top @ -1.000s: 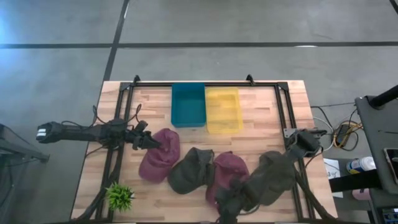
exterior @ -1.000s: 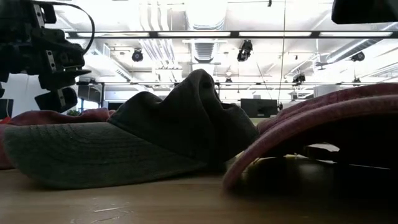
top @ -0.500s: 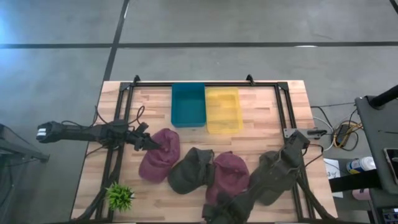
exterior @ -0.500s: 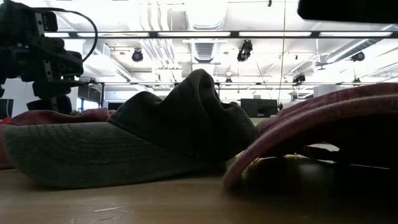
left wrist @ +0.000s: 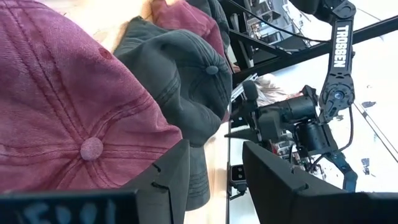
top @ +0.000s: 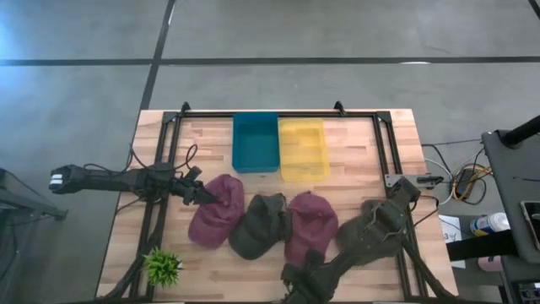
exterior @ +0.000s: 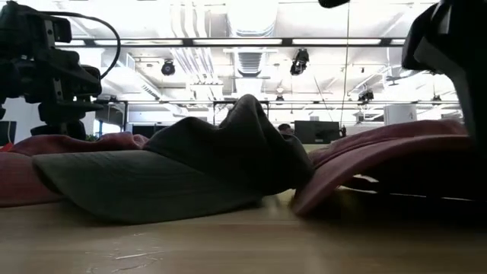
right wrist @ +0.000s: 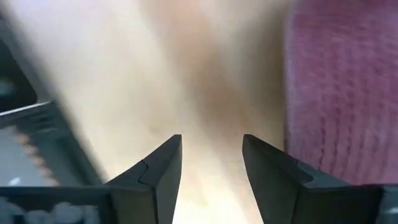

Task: Pick & Place hat
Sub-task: Put the right red cap into the yellow bin

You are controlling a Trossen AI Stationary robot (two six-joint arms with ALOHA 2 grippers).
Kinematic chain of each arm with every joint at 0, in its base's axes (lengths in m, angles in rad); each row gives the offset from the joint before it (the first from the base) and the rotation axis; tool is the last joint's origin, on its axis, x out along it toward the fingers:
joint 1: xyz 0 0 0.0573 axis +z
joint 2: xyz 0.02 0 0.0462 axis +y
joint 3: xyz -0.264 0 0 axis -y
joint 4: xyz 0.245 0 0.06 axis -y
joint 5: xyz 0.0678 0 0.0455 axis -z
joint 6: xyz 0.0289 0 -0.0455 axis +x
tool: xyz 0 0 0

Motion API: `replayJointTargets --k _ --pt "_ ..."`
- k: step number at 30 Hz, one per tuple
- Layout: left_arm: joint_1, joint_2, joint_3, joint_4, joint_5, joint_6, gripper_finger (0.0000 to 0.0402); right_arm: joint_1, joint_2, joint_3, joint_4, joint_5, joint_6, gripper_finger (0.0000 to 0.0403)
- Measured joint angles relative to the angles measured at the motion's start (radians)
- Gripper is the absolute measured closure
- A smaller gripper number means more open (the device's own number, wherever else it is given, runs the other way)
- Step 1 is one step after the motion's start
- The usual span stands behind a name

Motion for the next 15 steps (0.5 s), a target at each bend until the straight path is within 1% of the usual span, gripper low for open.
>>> replayJointTargets --k 5,12,15 --pt "0.000 0.003 0.000 -0.002 -0.011 -0.002 0.0259 0.018 -0.017 0.005 -0.024 0.035 0.042 0.0236" --pt "0.000 0.003 0.000 -0.001 -0.026 -0.003 0.0259 0.083 -0.064 0.007 -0.031 0.084 0.111 0.0236" --pt "0.000 0.003 0.000 0.009 -0.027 -0.004 0.0259 0.111 -0.068 0.007 -0.038 0.078 0.170 0.0236"
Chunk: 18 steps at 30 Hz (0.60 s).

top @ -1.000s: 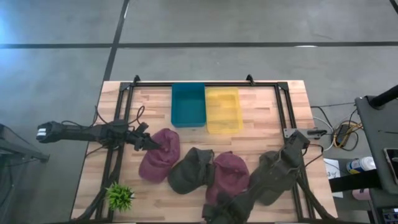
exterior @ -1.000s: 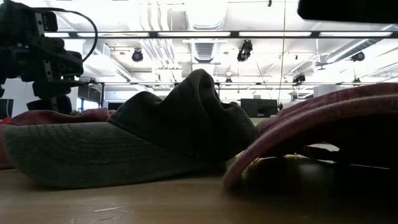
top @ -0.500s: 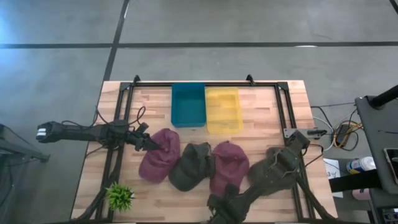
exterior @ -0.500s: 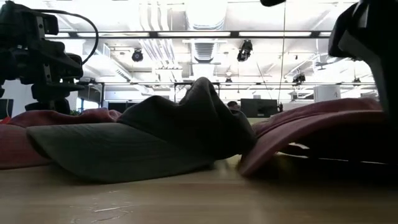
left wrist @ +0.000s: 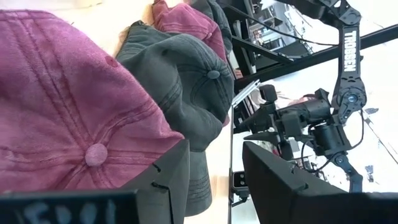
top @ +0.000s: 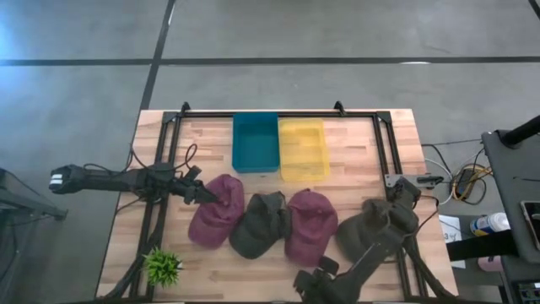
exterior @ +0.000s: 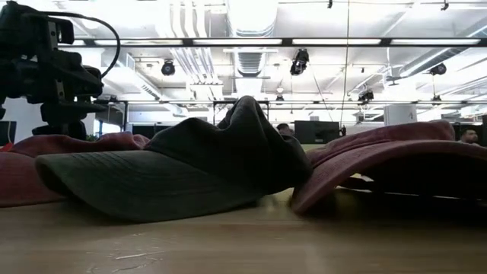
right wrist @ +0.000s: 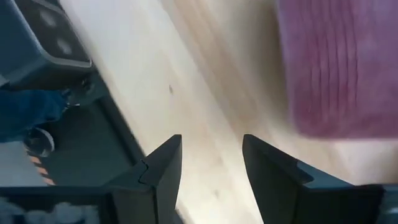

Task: Pick & Place hat
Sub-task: Put the right red cap into the yellow bin

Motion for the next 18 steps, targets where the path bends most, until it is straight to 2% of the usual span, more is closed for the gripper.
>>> replayJointTargets --k 5,13,18 --pt "0.000 0.004 0.008 -0.004 0.000 0.018 0.0259 0.029 0.000 -0.009 -0.001 -0.009 0.117 0.0236" --pt "0.000 0.005 0.017 -0.001 -0.001 0.028 0.0259 0.025 0.000 -0.011 -0.004 -0.028 -0.013 0.0236" --pt "0.000 0.005 0.018 -0.002 -0.001 0.028 0.0259 0.026 0.000 -0.011 -0.003 -0.032 0.020 0.0236"
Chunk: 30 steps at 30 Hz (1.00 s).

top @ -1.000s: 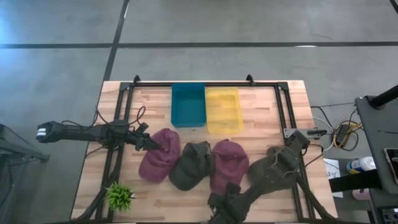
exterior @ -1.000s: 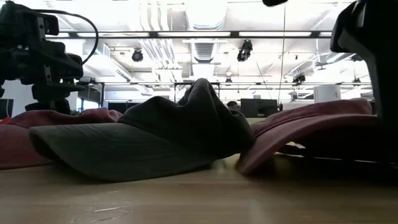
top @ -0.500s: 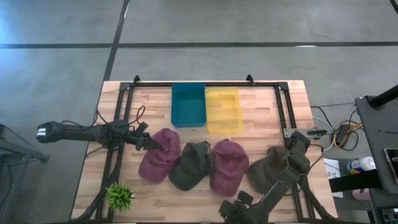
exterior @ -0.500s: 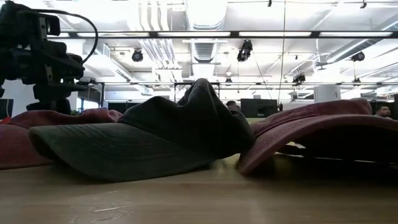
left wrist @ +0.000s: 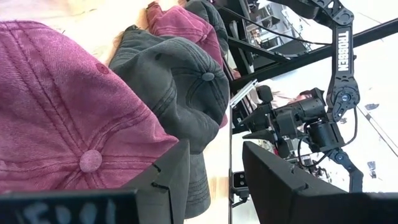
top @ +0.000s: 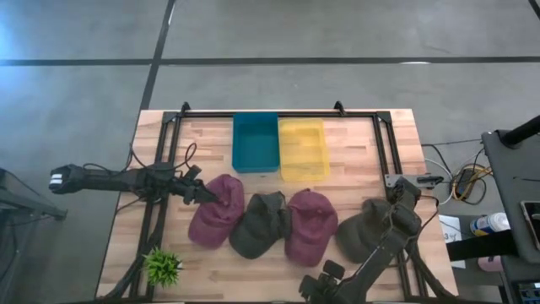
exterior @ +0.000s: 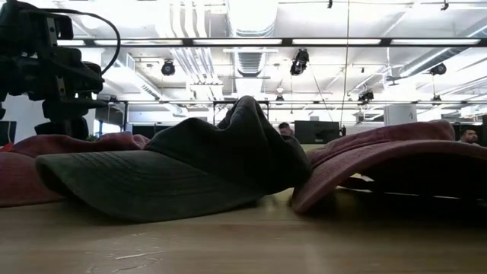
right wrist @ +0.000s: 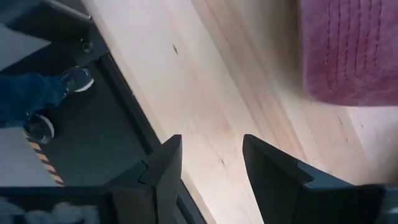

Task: Pick & Place hat
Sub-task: Put the right red cap into the yellow bin

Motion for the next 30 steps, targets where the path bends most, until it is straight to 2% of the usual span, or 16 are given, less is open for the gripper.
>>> replayJointTargets --k 23,30 --pt "0.000 0.000 0.002 -0.004 -0.033 0.001 0.0259 0.000 0.000 -0.036 0.005 0.002 -0.043 0.0236" --pt "0.000 0.007 0.003 -0.007 -0.032 0.001 0.0259 0.000 0.000 -0.063 0.020 0.005 -0.117 0.0236"
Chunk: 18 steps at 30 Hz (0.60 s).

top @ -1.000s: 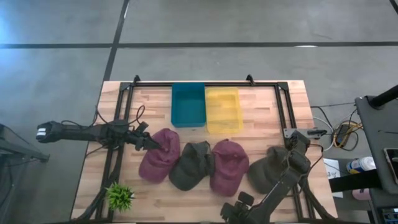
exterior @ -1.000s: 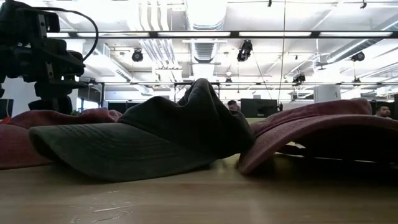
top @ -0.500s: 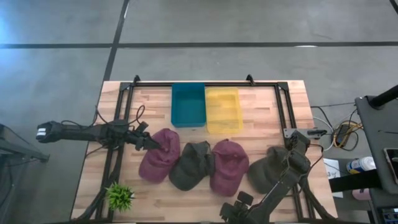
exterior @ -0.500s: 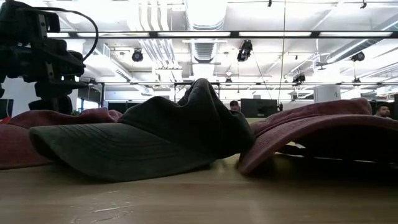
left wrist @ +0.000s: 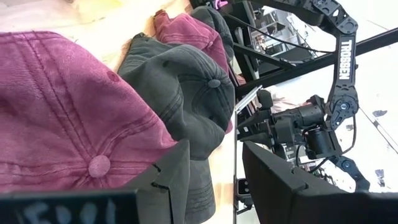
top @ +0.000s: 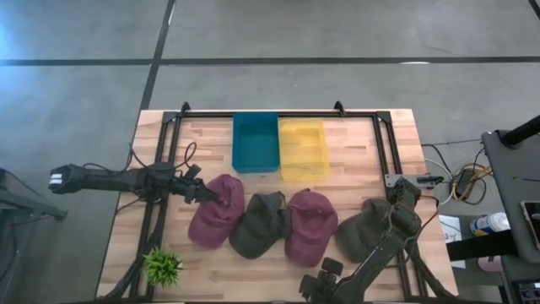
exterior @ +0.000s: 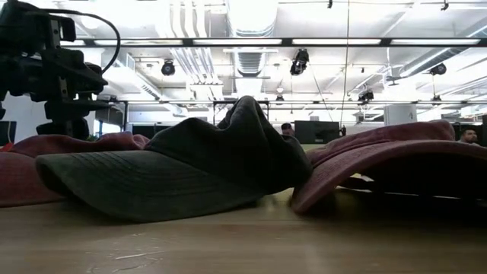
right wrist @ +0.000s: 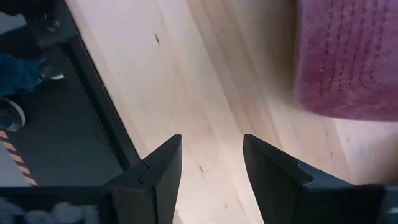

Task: Pick & Place hat
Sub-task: Put the right red cap into the yellow bin

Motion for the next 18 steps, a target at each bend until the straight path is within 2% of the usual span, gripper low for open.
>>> replayJointTargets --k 18 --pt "0.000 0.072 0.000 -0.009 0.002 -0.002 0.0259 -0.003 0.000 -0.074 0.134 0.035 -0.054 0.0236"
